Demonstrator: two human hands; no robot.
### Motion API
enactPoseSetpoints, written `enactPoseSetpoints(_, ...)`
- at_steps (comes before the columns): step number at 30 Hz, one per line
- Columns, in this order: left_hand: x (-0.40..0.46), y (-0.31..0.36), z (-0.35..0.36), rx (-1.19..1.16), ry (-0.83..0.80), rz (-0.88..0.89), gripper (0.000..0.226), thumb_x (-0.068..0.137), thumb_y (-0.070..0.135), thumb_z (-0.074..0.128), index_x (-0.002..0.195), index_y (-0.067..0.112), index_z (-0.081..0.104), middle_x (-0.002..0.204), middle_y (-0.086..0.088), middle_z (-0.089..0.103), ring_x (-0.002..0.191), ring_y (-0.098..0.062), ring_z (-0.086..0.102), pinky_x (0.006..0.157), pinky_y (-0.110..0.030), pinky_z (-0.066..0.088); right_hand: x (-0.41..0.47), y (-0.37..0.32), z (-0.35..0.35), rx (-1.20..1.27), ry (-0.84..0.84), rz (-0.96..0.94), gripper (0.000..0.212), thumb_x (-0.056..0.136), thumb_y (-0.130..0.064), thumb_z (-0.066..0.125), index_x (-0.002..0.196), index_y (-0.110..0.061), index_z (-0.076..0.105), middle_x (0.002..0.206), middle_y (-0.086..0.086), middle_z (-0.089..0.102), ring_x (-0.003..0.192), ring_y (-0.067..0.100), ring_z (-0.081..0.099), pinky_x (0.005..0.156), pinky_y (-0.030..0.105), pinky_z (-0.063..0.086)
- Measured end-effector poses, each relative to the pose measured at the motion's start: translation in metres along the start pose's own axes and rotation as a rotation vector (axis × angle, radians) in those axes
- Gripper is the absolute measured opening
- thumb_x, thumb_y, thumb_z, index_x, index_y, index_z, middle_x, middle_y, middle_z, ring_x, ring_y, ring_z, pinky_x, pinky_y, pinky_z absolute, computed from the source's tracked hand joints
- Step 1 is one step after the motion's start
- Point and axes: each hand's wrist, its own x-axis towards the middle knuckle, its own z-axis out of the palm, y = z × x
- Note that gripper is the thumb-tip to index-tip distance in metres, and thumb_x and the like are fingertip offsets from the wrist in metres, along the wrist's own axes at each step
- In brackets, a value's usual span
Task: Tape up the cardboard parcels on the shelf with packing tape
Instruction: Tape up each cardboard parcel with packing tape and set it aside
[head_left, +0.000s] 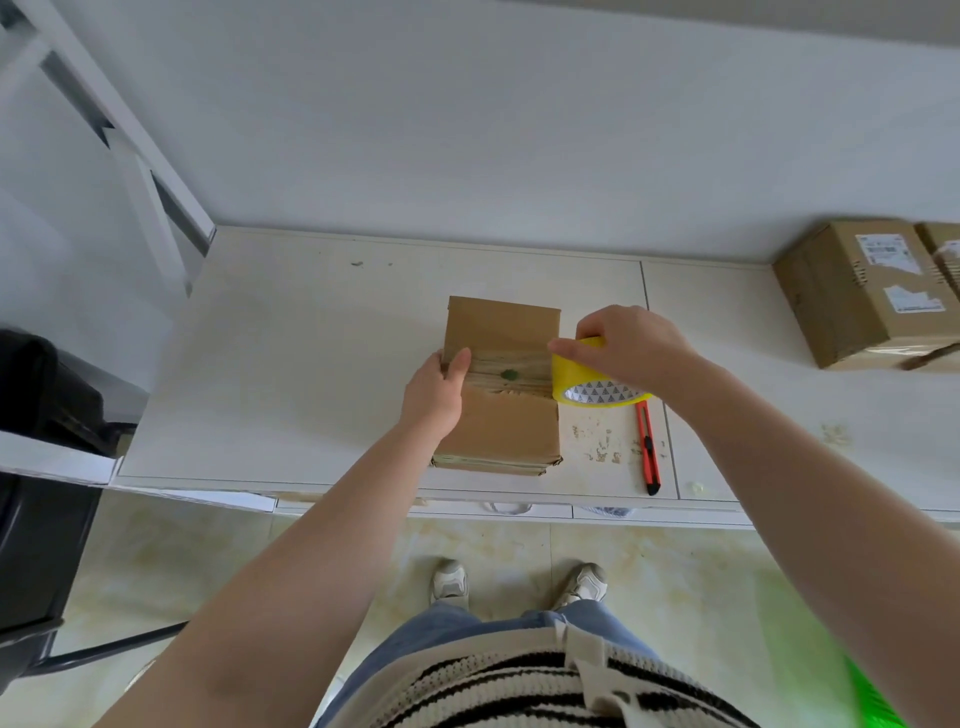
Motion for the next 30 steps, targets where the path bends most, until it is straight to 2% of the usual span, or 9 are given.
enactPoseSetpoints(5,-0.007,-0.004,0.005,-0.101,0.000,-0.035,0.049,0.105,0.046,0.034,0.136,0.014,0.053,0.111,0.002,0.057,0.115,-0.025,0.055,0.087,-0.030,0.038,-0.004,0.017,0.004,-0.055,-0.025,0.046,0.050,0.083,-0.069,0.056,0.072,-0.021,0.064,0.072,-0.002,0.059,0.066,0.013,0.053,0.054,0.025,0.033)
enactPoseSetpoints(13,-0.012,-0.005,0.004,-0.084,0.002,-0.007,0.051,0.105,0.045,0.033,0.143,0.013,0.048,0.136,-0.006,0.057,0.128,-0.028,0.051,0.102,-0.037,0.041,0.006,0.032,0.038,0.120,-0.110,0.139,0.057,0.081,-0.067,0.063,0.077,-0.010,0.068,0.069,0.001,0.056,0.065,0.017,0.053,0.054,0.025,0.036)
enactPoseSetpoints(14,-0.013,-0.003,0.005,-0.020,0.003,-0.003,0.055,0.105,0.044,0.032,0.150,0.013,0.038,0.146,-0.008,0.049,0.135,-0.030,0.045,0.107,-0.039,0.038,0.007,0.033,0.040,0.141,-0.110,0.141,0.057,0.081,-0.066,0.063,0.079,-0.009,0.068,0.070,0.002,0.055,0.065,0.017,0.052,0.055,0.026,0.036)
enactPoseSetpoints(16,-0.015,-0.001,0.005,0.334,0.106,0.048,0.065,0.106,0.043,0.031,0.158,0.012,0.010,0.162,-0.014,0.020,0.146,-0.031,0.027,0.115,-0.043,0.028,0.007,0.036,0.044,0.164,-0.119,0.133,0.055,0.083,-0.064,0.063,0.078,-0.010,0.066,0.071,0.002,0.055,0.064,0.016,0.050,0.055,0.026,0.035)
enactPoseSetpoints(18,-0.016,0.006,0.006,0.695,0.272,0.291,0.068,0.105,0.038,0.033,0.158,0.011,0.000,0.165,-0.016,0.002,0.152,-0.031,0.010,0.121,-0.047,0.015,0.007,0.037,0.045,0.162,-0.127,0.115,0.051,0.084,-0.063,0.062,0.077,-0.012,0.065,0.073,0.002,0.057,0.064,0.015,0.051,0.055,0.026,0.036)
enactPoseSetpoints(19,-0.014,0.011,0.009,0.770,0.281,0.427,0.068,0.105,0.037,0.033,0.158,0.010,0.000,0.165,-0.015,-0.002,0.153,-0.030,0.003,0.123,-0.048,0.009,0.008,0.038,0.045,0.162,-0.126,0.107,0.051,0.084,-0.063,0.062,0.079,-0.012,0.066,0.075,0.003,0.058,0.065,0.015,0.052,0.055,0.026,0.037)
enactPoseSetpoints(21,-0.010,0.021,0.021,0.835,0.173,0.561,0.071,0.103,0.047,0.023,0.158,0.011,-0.004,0.165,-0.011,-0.010,0.152,-0.028,-0.009,0.124,-0.047,-0.001,0.009,0.039,0.047,0.167,-0.123,0.094,0.053,0.084,-0.064,0.061,0.080,-0.011,0.066,0.076,0.004,0.059,0.066,0.016,0.053,0.056,0.027,0.038)
enactPoseSetpoints(24,-0.004,0.022,0.035,0.950,0.095,0.547,0.078,0.094,0.062,0.001,0.156,0.017,-0.016,0.162,-0.008,-0.023,0.149,-0.027,-0.022,0.122,-0.047,-0.009,0.008,0.042,0.054,0.230,-0.119,0.079,0.052,0.086,-0.062,0.060,0.070,-0.012,0.059,0.065,0.001,0.051,0.062,0.017,0.049,0.057,0.029,0.037)
enactPoseSetpoints(30,-0.003,0.018,0.038,0.974,0.099,0.526,0.075,0.098,0.061,0.010,0.155,0.021,-0.020,0.161,-0.008,-0.028,0.149,-0.027,-0.023,0.122,-0.047,-0.011,-0.001,0.061,0.067,0.465,-0.068,0.114,0.053,0.087,-0.057,0.061,0.070,-0.007,0.058,0.063,0.002,0.044,0.059,0.018,0.044,0.058,0.030,0.034)
